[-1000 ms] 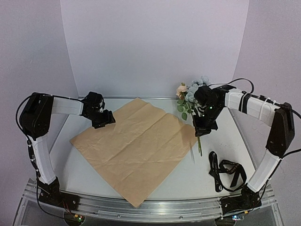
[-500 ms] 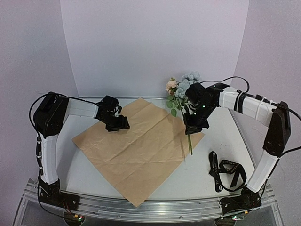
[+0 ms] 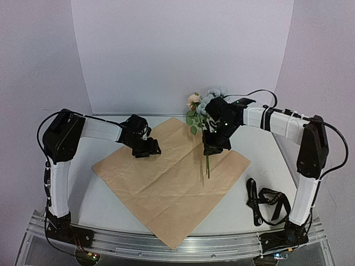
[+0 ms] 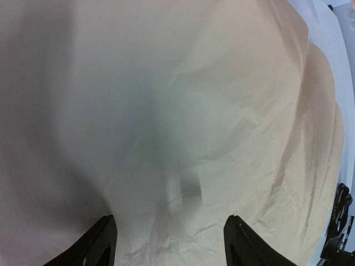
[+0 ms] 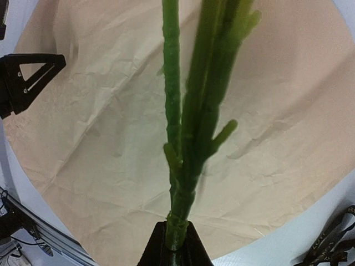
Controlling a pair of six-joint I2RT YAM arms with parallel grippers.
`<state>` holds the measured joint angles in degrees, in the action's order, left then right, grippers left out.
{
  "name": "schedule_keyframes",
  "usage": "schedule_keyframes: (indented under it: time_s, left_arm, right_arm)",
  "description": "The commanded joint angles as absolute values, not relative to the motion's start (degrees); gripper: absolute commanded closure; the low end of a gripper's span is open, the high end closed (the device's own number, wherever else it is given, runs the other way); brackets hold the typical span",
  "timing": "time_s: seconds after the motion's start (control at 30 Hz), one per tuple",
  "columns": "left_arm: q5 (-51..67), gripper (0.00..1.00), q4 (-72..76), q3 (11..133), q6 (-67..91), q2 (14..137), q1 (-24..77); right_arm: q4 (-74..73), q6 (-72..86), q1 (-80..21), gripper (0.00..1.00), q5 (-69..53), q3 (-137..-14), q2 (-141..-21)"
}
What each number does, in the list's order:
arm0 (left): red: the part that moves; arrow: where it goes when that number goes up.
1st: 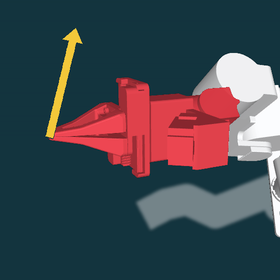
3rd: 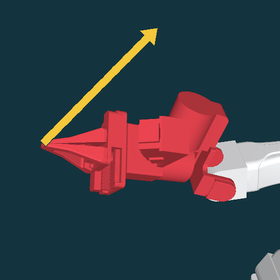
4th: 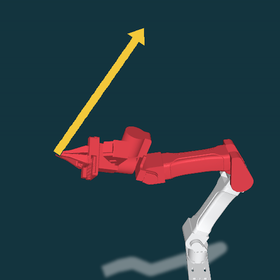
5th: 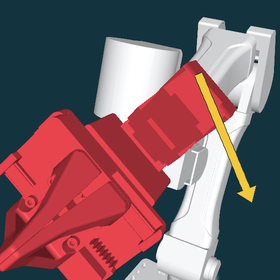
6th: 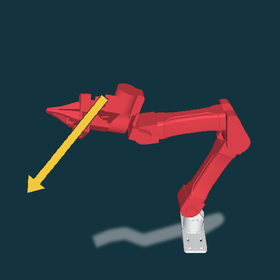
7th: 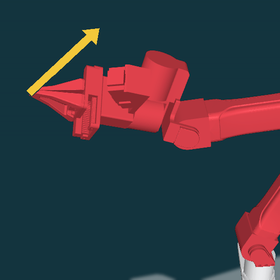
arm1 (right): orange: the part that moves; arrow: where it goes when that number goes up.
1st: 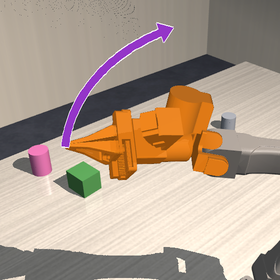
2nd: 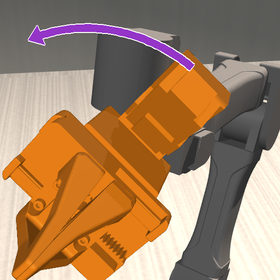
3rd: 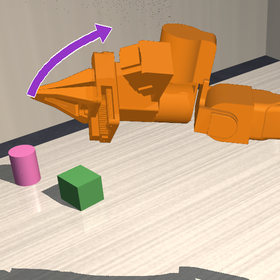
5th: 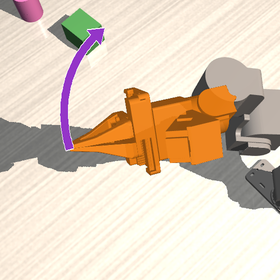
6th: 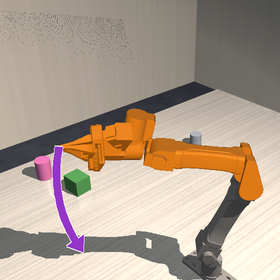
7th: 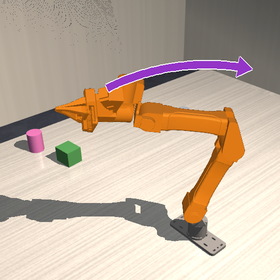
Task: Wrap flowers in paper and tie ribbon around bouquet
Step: Move the flattened wrapping paper to the center of the board, then place the fake flower on the flattened wrapping paper.
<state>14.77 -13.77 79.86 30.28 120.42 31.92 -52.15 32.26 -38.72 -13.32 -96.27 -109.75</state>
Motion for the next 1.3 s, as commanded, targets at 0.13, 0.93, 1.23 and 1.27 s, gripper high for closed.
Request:
schedule_keyframes:
  time_s: [0.13,0.93,1.23,1.27]
  left_arm:
    - [13.6,0.3,-14.0,79.7,30.4,114.0,32.8]
    - [12.3,0.35,-17.4,55.2,30.4,99.8,22.9]
    - [12.7,0.35,-16.6,54.6,30.4,100.9,22.7]
    - [12.7,0.35,-16.5,54.6,30.4,101.0,22.7]
  right_arm:
    - [-45.0,35.2,-40.5,1.0,-13.5,-103.8,-116.2]
    - [-45.8,36.5,-46.7,1.0,-12.9,-118.4,-133.1]
    - [-48.9,37.2,-49.1,1.0,-9.0,-120.1,-135.8]
    - [-49.1,37.6,-49.2,1.0,-8.5,-120.1,-135.9]
